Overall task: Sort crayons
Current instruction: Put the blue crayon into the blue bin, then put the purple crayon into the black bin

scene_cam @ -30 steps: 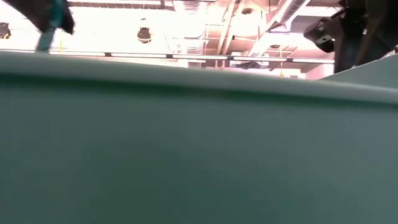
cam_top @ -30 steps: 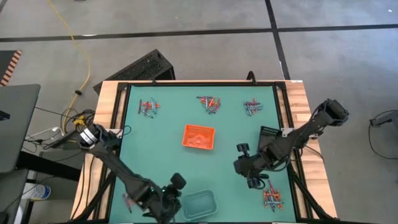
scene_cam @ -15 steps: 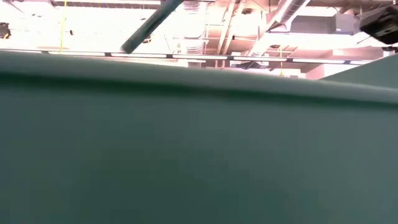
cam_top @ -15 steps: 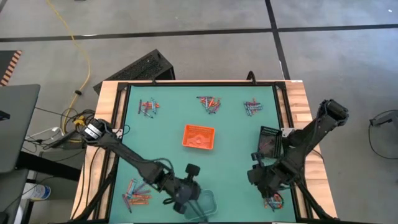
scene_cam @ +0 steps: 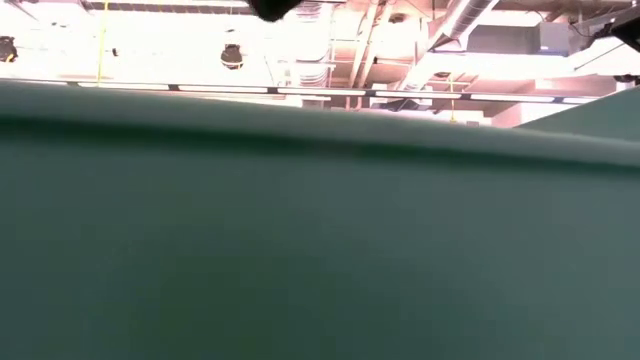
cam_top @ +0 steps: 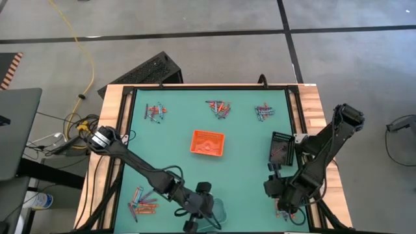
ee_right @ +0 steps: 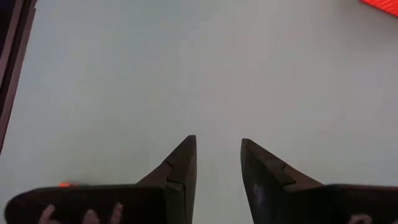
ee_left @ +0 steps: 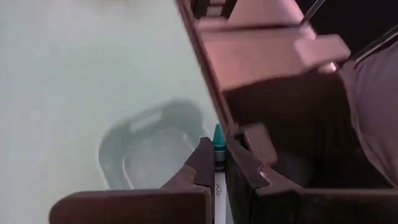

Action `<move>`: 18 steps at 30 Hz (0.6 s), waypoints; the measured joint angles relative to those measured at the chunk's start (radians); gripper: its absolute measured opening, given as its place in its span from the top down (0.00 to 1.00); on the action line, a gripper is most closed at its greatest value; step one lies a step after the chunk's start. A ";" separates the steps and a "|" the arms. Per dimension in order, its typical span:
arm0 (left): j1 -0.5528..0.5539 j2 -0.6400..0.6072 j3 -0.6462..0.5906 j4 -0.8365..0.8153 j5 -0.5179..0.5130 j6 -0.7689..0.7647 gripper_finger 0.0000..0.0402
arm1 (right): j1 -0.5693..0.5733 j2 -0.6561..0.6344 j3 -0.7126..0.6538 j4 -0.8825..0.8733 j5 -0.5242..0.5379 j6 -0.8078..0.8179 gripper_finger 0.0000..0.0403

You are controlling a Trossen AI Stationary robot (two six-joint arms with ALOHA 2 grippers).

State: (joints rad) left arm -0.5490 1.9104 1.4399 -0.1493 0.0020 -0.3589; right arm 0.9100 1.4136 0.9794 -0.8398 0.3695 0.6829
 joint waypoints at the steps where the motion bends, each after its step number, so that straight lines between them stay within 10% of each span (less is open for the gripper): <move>1: 0.004 0.013 0.000 0.014 0.012 -0.009 1.00 | 0.000 0.000 0.000 -0.001 0.000 0.006 0.71; 18: 0.026 0.072 0.004 -0.017 0.040 -0.056 0.74 | 0.039 0.000 -0.002 -0.222 -0.153 0.535 0.71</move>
State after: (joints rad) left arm -0.5233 1.9823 1.4437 -0.1667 0.0423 -0.4149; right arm 0.9487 1.4132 0.9777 -1.0617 0.2166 1.2180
